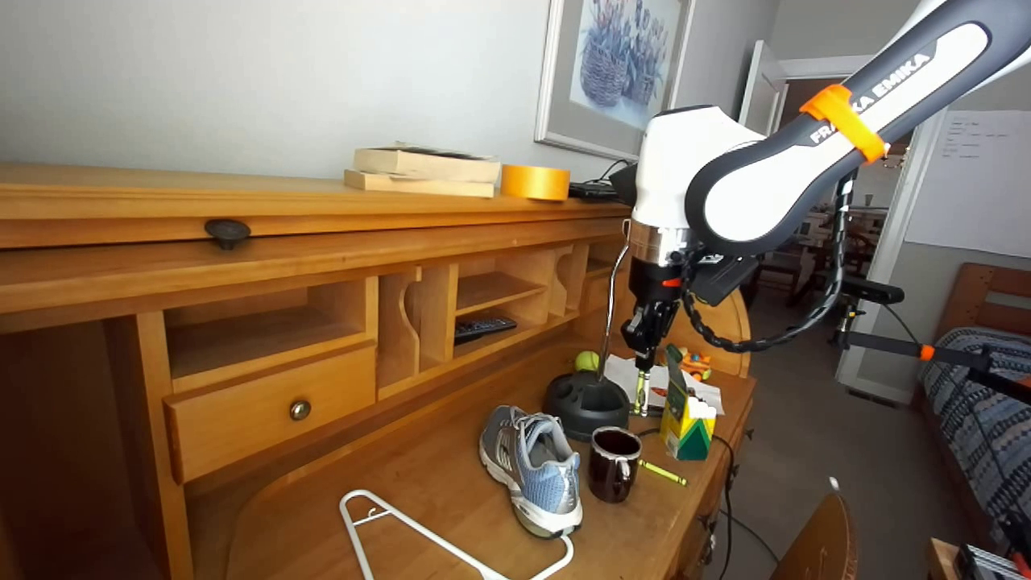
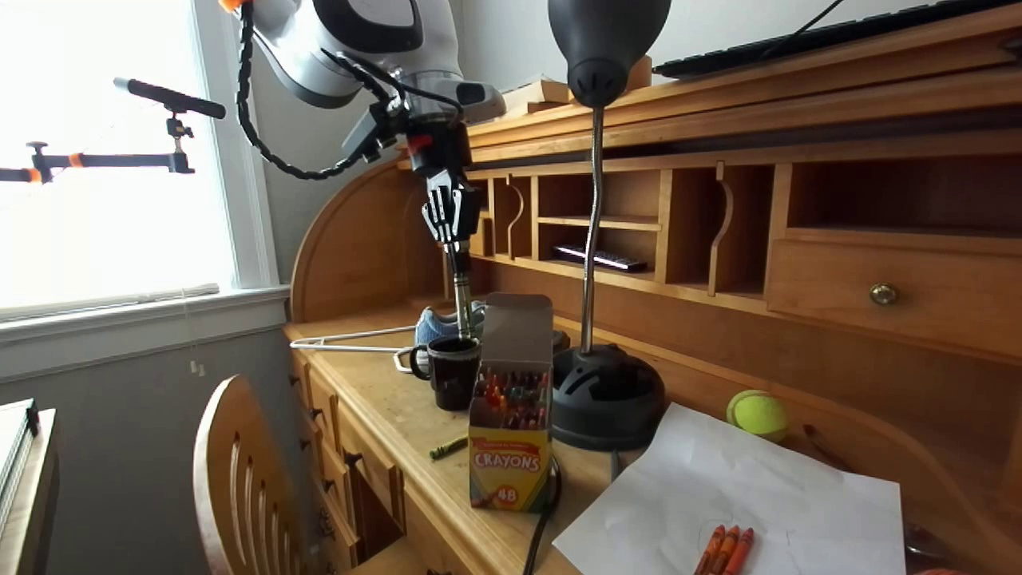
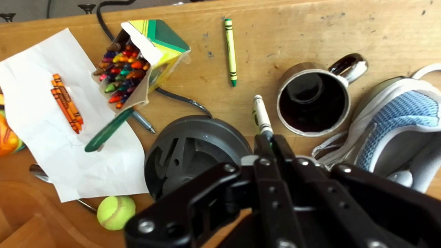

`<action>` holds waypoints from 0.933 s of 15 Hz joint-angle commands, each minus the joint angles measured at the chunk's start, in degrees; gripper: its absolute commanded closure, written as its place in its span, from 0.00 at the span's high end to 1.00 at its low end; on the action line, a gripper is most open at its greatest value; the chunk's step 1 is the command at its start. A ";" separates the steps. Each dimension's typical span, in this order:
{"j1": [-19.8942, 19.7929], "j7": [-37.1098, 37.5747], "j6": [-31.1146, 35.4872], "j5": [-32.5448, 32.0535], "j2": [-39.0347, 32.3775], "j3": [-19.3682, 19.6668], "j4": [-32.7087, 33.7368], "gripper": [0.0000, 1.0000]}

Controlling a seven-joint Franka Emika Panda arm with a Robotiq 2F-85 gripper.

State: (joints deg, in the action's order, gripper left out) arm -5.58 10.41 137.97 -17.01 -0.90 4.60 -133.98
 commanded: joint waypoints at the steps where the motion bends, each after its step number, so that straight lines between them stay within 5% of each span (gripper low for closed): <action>1: 1.08 -1.54 1.19 1.71 -1.47 -0.60 0.71 0.02; 14: 2.24 -2.71 6.89 3.51 -5.54 -1.40 -0.55 0.02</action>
State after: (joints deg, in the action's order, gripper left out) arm -3.60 9.61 142.17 -15.43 -4.98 2.93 -133.70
